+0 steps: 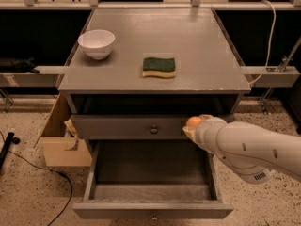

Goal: Pick orange from middle drawer and place on counter

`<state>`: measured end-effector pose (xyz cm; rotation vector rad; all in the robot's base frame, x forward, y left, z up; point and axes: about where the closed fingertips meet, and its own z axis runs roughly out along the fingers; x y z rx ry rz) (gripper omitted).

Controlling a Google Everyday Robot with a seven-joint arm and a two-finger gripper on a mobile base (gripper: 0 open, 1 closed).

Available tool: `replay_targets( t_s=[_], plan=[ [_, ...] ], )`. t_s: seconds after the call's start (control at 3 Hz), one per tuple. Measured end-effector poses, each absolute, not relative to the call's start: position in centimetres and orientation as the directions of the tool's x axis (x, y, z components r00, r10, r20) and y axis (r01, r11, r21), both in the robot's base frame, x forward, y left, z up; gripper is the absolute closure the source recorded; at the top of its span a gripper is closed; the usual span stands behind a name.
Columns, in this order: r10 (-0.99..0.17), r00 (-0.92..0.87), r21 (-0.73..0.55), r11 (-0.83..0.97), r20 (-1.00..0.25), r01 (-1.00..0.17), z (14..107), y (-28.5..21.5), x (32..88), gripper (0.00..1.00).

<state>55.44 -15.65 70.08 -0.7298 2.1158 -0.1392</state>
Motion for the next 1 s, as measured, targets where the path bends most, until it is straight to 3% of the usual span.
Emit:
replay_targets(
  t_s=[1.0],
  plan=[
    [-0.569, -0.414, -0.396, 0.81, -0.71, -0.433, 72.2, -16.6, 55.4, 1.0]
  ],
)
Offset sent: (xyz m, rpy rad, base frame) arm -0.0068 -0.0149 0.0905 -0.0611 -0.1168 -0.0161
